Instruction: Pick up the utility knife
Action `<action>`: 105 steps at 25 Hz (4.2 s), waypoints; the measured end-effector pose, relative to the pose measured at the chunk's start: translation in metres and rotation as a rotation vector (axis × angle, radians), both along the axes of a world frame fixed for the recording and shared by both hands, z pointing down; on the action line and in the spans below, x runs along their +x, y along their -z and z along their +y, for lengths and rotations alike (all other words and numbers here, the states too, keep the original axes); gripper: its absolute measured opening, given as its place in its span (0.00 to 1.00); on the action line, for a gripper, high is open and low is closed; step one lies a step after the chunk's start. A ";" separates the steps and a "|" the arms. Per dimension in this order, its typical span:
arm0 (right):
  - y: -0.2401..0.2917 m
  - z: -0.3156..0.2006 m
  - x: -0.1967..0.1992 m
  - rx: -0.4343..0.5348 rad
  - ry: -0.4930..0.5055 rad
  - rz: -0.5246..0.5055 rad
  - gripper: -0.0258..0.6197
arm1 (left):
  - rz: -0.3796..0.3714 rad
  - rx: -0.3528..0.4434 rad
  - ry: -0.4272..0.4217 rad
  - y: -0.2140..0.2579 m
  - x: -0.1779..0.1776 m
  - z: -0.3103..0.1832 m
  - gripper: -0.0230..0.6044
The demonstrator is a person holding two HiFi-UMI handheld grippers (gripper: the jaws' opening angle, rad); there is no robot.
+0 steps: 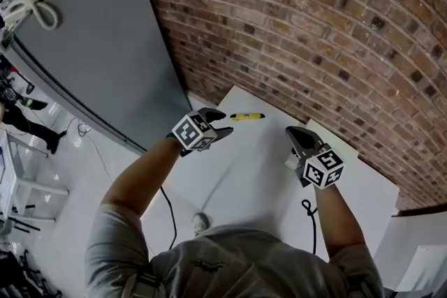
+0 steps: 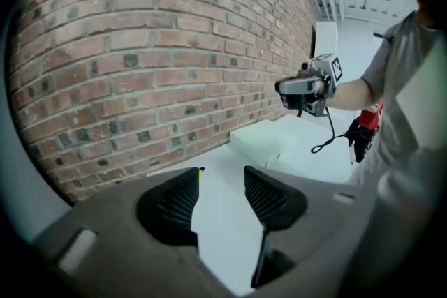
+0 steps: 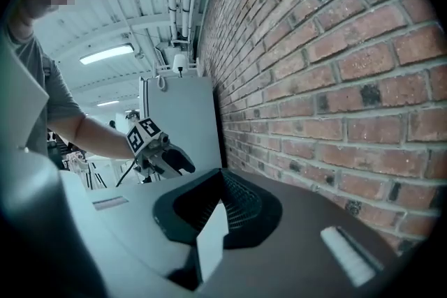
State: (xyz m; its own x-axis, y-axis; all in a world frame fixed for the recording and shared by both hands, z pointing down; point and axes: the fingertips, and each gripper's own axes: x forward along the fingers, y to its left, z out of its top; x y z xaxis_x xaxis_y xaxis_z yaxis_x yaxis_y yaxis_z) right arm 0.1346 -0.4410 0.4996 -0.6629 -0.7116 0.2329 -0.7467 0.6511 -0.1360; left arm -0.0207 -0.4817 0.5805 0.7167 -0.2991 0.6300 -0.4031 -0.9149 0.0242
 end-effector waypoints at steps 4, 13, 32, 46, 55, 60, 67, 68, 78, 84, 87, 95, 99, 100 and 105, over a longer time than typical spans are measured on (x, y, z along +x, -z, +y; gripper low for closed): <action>-0.023 -0.021 0.015 -0.006 -0.024 0.008 0.05 | -0.130 -0.011 -0.112 -0.038 0.024 -0.034 0.37; -0.069 -0.060 0.031 -0.024 -0.040 0.018 0.05 | -0.352 -0.082 -0.259 -0.137 0.055 -0.097 0.37; -0.129 -0.094 0.060 -0.053 -0.084 0.037 0.05 | -0.549 -0.221 -0.347 -0.249 0.078 -0.136 0.37; -0.152 -0.110 0.070 -0.053 -0.099 0.068 0.05 | -0.555 -0.233 -0.259 -0.269 0.073 -0.145 0.22; -0.161 -0.118 0.073 -0.102 -0.139 0.086 0.05 | -0.309 -0.170 -0.148 -0.212 0.073 -0.135 0.22; -0.124 -0.113 0.060 -0.067 -0.137 0.098 0.05 | -0.099 -0.108 -0.064 -0.130 0.062 -0.129 0.22; -0.051 -0.104 0.025 -0.010 -0.132 0.091 0.05 | 0.170 0.005 0.040 -0.014 0.028 -0.101 0.22; -0.043 -0.101 0.019 -0.007 -0.130 0.093 0.05 | 0.200 0.016 0.054 -0.001 0.023 -0.094 0.22; 0.041 -0.078 -0.023 0.036 -0.123 0.073 0.05 | 0.473 0.105 0.155 0.121 -0.030 -0.044 0.22; 0.084 -0.073 -0.043 0.077 -0.111 0.080 0.05 | 0.575 0.169 0.177 0.175 -0.051 -0.023 0.22; 0.107 -0.073 -0.051 0.095 -0.105 0.069 0.05 | 0.631 0.204 0.190 0.200 -0.061 -0.014 0.22; 0.142 -0.074 -0.057 0.103 -0.112 0.051 0.05 | 0.737 0.246 0.214 0.237 -0.085 0.006 0.22; 0.151 -0.074 -0.066 0.106 -0.097 0.058 0.05 | 0.762 0.252 0.224 0.246 -0.096 0.010 0.22; 0.152 -0.073 -0.068 0.105 -0.093 0.058 0.05 | 0.761 0.251 0.223 0.246 -0.097 0.012 0.22; 0.155 -0.070 -0.072 0.111 -0.087 0.050 0.05 | 0.752 0.248 0.213 0.245 -0.099 0.016 0.22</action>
State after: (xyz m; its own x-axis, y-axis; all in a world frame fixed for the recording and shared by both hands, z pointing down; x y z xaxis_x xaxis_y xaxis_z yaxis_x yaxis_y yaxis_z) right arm 0.0622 -0.5108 0.3448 -0.5872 -0.7891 0.1805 -0.8050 0.5926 -0.0280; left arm -0.1193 -0.4655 0.3354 0.8330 -0.5443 -0.0991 -0.5258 -0.8346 0.1642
